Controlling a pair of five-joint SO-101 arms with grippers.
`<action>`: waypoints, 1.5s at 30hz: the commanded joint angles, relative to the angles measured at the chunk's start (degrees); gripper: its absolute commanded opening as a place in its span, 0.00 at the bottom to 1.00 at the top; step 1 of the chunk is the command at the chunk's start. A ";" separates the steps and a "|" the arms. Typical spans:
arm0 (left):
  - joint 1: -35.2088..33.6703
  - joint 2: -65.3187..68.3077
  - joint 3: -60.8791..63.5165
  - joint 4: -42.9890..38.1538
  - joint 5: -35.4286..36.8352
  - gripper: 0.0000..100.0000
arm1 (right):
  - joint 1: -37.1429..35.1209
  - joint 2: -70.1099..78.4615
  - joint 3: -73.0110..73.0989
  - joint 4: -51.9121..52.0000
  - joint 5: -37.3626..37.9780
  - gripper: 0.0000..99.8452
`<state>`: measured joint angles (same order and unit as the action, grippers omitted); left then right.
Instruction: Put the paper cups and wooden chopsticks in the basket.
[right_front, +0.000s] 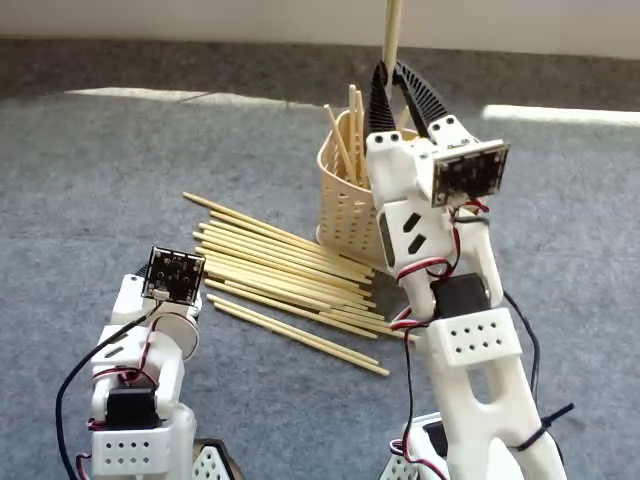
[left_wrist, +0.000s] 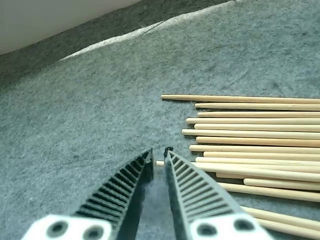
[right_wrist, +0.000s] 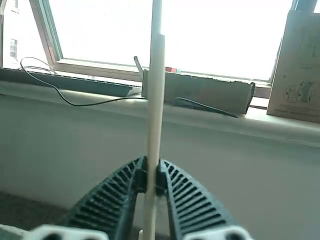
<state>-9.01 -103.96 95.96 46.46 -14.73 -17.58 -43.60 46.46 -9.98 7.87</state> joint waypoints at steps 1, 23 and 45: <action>-0.75 -0.13 0.66 -0.79 0.00 0.05 | 0.40 0.22 -0.22 -1.10 0.18 0.02; -0.75 -0.13 0.66 -0.88 0.00 0.05 | 0.13 -18.59 -2.95 17.98 -4.57 0.02; -0.66 -0.13 0.66 -0.88 -0.09 0.05 | -1.10 -62.81 27.82 46.02 3.08 0.02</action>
<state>-9.01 -103.87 95.96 46.46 -14.73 -19.25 -99.60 69.23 35.47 10.15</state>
